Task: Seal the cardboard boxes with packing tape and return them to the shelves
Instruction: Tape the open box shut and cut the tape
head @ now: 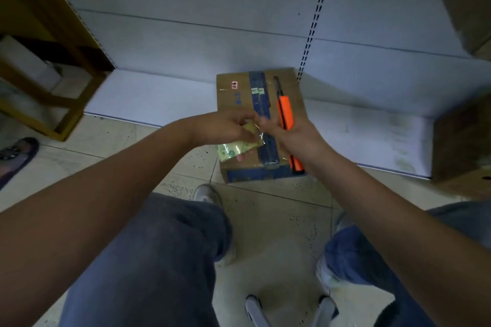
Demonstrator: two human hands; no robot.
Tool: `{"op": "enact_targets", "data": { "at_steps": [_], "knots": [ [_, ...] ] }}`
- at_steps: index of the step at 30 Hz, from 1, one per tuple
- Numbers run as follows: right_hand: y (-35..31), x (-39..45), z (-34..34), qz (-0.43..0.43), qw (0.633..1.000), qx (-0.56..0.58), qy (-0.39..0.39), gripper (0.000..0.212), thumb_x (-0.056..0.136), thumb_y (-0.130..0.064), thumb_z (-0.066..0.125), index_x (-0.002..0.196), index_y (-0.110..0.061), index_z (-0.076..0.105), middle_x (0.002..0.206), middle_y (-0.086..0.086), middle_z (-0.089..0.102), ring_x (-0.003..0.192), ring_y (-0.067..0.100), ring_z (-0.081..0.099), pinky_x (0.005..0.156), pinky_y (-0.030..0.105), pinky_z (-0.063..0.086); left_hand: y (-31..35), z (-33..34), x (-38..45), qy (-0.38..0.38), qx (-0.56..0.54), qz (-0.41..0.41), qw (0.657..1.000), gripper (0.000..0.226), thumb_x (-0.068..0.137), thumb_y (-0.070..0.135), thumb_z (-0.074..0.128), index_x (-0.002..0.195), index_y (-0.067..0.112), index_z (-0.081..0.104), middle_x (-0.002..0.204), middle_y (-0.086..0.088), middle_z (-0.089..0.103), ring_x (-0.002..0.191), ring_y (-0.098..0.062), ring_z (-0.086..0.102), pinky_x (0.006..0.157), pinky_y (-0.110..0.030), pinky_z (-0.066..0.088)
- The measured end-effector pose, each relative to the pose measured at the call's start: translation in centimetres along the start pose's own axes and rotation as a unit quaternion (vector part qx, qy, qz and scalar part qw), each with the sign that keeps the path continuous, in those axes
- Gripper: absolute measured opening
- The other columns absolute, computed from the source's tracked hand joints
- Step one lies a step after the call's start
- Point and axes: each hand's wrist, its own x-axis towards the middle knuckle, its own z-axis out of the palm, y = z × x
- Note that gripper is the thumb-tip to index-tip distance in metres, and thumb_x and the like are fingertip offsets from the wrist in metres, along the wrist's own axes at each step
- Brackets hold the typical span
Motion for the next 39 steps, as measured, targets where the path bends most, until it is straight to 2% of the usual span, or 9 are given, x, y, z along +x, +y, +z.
{"op": "enact_targets", "data": {
  "at_steps": [11, 14, 17, 19, 21, 24, 29, 33, 39],
  "knots": [
    [2.0, 1.0, 0.1, 0.023, 0.985, -0.114, 0.126, 0.024, 0.088, -0.029, 0.076, 0.078, -0.014, 0.059, 0.067, -0.004, 0.055, 0.062, 0.012, 0.055, 0.058, 0.027, 0.046, 0.6, 3.6, 2.1, -0.017, -0.054, -0.023, 0.998, 0.027, 0.101, 0.011, 0.055, 0.125, 0.001, 0.046, 0.081, -0.010, 0.072, 0.068, -0.023, 0.071, 0.061, -0.032, 0.060],
    [3.4, 1.3, 0.1, 0.053, 0.987, -0.097, 0.119, 0.022, 0.089, -0.025, 0.074, 0.077, -0.012, 0.062, 0.067, -0.002, 0.055, 0.063, 0.013, 0.054, 0.060, 0.028, 0.044, 0.6, 3.7, 2.3, -0.004, -0.029, 0.000, 1.000, 0.045, 0.096, 0.015, 0.064, 0.134, 0.019, 0.039, 0.092, -0.005, 0.073, 0.072, -0.022, 0.073, 0.059, -0.024, 0.056],
    [4.9, 1.2, 0.2, 0.050, 0.989, -0.081, 0.113, 0.019, 0.092, -0.025, 0.070, 0.082, -0.010, 0.064, 0.069, 0.000, 0.058, 0.064, 0.015, 0.055, 0.064, 0.031, 0.048, -0.4, 4.2, 2.5, 0.026, 0.112, 0.010, 0.993, 0.065, 0.093, 0.031, 0.069, 0.148, 0.020, 0.036, 0.121, -0.010, 0.068, 0.094, -0.019, 0.072, 0.078, -0.016, 0.051],
    [6.3, 1.7, -1.3, 0.058, 0.985, -0.083, 0.138, 0.019, 0.093, -0.026, 0.069, 0.080, -0.016, 0.060, 0.074, 0.000, 0.060, 0.068, 0.015, 0.058, 0.064, 0.029, 0.051, -2.5, 4.1, 2.1, 0.063, 0.235, 0.030, 0.969, 0.066, 0.090, 0.048, 0.069, 0.145, 0.021, 0.045, 0.131, 0.000, 0.063, 0.113, -0.016, 0.062, 0.096, -0.023, 0.045],
    [8.6, 2.7, -4.7, 0.100, 0.971, -0.092, 0.199, 0.014, 0.093, -0.027, 0.069, 0.088, -0.014, 0.064, 0.087, 0.005, 0.066, 0.074, 0.016, 0.062, 0.068, 0.029, 0.053, -5.5, 3.0, 0.7, 0.078, 0.306, -0.005, 0.949, 0.061, 0.087, 0.061, 0.064, 0.138, 0.029, 0.054, 0.106, 0.010, 0.069, 0.094, -0.008, 0.065, 0.094, -0.033, 0.050],
    [12.8, 3.8, -9.5, 0.161, 0.944, -0.118, 0.262, 0.023, 0.093, -0.027, 0.069, 0.101, -0.005, 0.068, 0.103, 0.017, 0.070, 0.092, 0.028, 0.066, 0.080, 0.032, 0.050, -9.9, 1.0, -1.1, 0.075, 0.390, -0.121, 0.910, 0.058, 0.084, 0.069, 0.059, 0.128, 0.031, 0.062, 0.081, 0.013, 0.061, 0.056, 0.003, 0.057, 0.081, -0.028, 0.052],
    [17.3, 6.5, -8.6, 0.142, 0.948, -0.160, 0.237, 0.021, 0.095, -0.028, 0.065, 0.100, -0.008, 0.066, 0.097, 0.014, 0.068, 0.093, 0.030, 0.066, 0.091, 0.047, 0.054, -15.7, 1.1, 1.1, 0.050, 0.411, -0.157, 0.897, 0.046, 0.093, 0.058, 0.053, 0.127, 0.028, 0.063, 0.095, 0.001, 0.070, 0.074, -0.012, 0.062, 0.080, -0.029, 0.054],
    [20.0, 8.5, -10.0, 0.157, 0.929, -0.162, 0.294, 0.025, 0.092, -0.031, 0.068, 0.100, -0.007, 0.068, 0.098, 0.014, 0.070, 0.095, 0.033, 0.067, 0.091, 0.048, 0.054, -18.5, 0.0, 2.6, 0.053, 0.390, -0.208, 0.895, 0.040, 0.096, 0.051, 0.054, 0.122, 0.022, 0.065, 0.086, 0.002, 0.066, 0.070, -0.013, 0.064, 0.074, -0.029, 0.053],
    [21.2, 10.3, -10.2, 0.174, 0.931, -0.152, 0.283, 0.022, 0.091, -0.033, 0.070, 0.097, -0.012, 0.066, 0.097, 0.010, 0.069, 0.093, 0.030, 0.067, 0.089, 0.050, 0.055, -21.0, -0.8, 4.5, 0.037, 0.379, -0.239, 0.893, 0.039, 0.095, 0.051, 0.054, 0.109, 0.017, 0.067, 0.071, 0.006, 0.059, 0.065, -0.011, 0.061, 0.062, -0.025, 0.043]
  ]
}}
